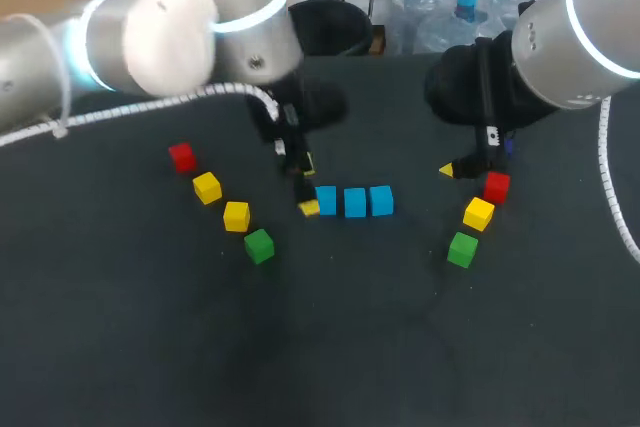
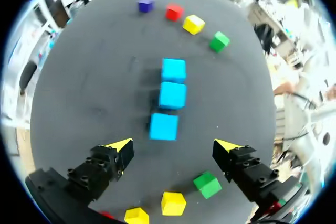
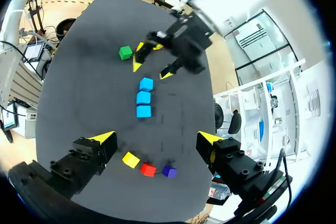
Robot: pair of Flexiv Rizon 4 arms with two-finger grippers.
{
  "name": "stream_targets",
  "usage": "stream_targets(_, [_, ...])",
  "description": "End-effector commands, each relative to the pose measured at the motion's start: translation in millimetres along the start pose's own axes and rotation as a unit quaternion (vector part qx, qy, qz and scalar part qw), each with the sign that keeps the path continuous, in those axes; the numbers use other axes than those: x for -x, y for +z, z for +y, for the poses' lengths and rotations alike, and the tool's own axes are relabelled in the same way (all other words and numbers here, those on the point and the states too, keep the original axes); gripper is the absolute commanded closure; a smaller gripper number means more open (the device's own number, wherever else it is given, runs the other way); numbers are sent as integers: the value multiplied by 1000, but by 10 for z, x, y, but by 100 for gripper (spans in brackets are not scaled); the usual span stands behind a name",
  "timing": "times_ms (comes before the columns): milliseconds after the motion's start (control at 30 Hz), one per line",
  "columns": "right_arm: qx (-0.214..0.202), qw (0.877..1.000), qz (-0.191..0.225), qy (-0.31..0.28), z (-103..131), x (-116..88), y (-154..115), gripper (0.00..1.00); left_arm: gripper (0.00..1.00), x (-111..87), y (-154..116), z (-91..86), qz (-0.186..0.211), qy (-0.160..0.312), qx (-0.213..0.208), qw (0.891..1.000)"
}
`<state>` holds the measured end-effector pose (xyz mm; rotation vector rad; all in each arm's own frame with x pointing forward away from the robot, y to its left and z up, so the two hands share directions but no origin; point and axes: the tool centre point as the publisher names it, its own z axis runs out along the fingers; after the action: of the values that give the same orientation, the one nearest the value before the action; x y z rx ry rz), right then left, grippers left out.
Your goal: Place the blue cubes, place green cubes on the blue cubes, place the yellow cubes on the green cubes, then place the red cubes on the yellow cubes, and place purple cube on the red cubes.
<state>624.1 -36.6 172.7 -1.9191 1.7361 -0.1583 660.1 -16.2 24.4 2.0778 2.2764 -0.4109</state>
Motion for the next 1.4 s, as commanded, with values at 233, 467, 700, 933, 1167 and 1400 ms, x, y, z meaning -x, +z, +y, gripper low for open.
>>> stream_targets(233, [-4,1000,1,1,15,-1,6,0,0,180,217,15,88,52,18,995])
stream_targets(467, [-4,1000,1,1,15,-1,6,0,0,168,225,141,99,50,27,994])
stream_targets(700, [-4,1000,1,1,15,-1,6,0,44,165,225,142,98,49,27,994])
stream_targets(933, [-4,1000,1,1,15,-1,6,0,95,170,245,113,97,50,21,994])
stream_targets(1167, [-4,1000,1,1,15,-1,6,0,100,158,226,103,95,47,21,994])
stream_targets(1400, [-4,1000,1,1,15,-1,6,0,100,172,218,68,94,47,19,994])
